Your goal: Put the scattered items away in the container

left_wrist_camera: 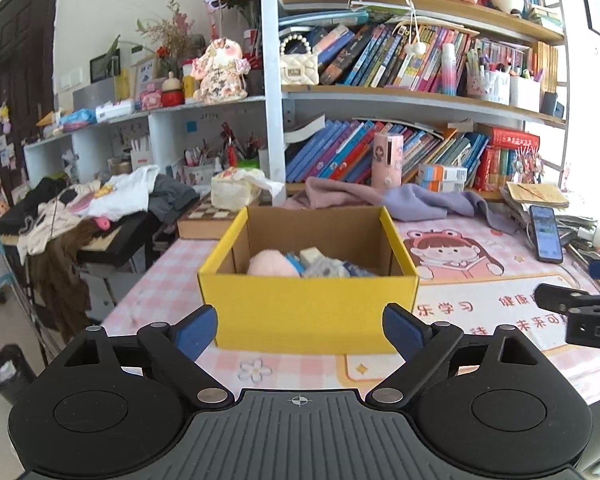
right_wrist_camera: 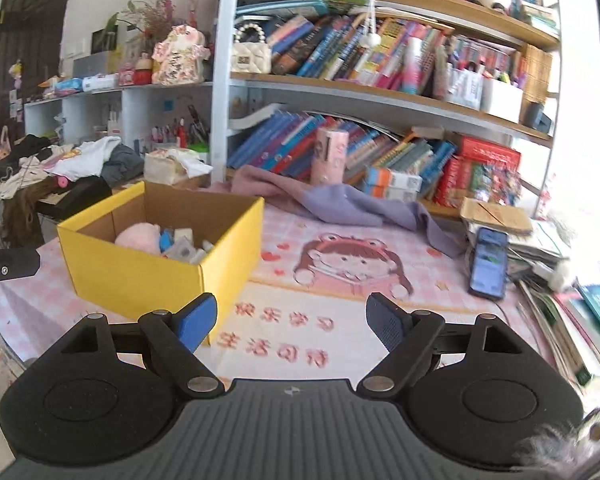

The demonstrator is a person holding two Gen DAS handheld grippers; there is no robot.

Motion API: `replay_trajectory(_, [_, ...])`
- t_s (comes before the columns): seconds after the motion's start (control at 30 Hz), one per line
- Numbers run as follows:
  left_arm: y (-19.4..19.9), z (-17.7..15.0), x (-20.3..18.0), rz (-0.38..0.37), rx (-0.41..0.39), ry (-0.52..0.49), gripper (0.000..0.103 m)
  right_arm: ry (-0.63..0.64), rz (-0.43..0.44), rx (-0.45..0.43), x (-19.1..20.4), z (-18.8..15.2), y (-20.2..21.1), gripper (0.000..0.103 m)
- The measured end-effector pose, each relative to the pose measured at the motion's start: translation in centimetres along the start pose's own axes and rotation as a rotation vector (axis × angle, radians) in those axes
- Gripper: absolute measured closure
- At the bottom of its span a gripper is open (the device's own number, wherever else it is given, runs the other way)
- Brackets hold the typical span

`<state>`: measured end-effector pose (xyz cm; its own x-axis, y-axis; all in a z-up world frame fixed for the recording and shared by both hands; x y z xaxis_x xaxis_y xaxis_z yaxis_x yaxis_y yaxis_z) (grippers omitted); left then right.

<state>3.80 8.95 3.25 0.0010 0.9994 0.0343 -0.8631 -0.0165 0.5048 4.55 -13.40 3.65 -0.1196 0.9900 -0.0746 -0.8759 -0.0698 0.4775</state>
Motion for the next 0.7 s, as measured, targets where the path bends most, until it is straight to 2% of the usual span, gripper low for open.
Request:
replay_trajectory(0.17, [0.0,-1.6,-2.6,0.056,0.008,-0.083,0.011,0.002,-0.021,0.049,-0.1,-2.2,1.0,0.020])
replay_trajectory(0.3, [0.2,-2.3,-3.9,0.012,0.039,-0.097,0.011,0.012,-0.012,0.073,-0.4,-3.4,1.8,0.020])
replay_trajectory(0.5, [0.6,-2.8,-4.4,0.002,0.071,-0.099,0.007,-0.062,-0.013,0.102,-2.1,-4.3,2.2,0.017])
replay_trajectory(0.7, [0.6,-3.1,-5.4,-0.014,0.106,-0.110,0.005,-0.080,-0.012,0.124,-3.0,-4.7,2.4,0.016])
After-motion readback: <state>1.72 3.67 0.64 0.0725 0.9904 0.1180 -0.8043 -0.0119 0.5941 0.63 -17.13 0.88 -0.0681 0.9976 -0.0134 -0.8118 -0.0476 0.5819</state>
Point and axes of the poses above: each gripper's, at about its wrist camera, not at the fingertips, and y roughly against the way its jaws point, x to its left, z to its top, the point moved 1 cm from there along -y, roughly the way its jaws point, and after that the axes turned 3 degrees about x, right-handed, at the moved point
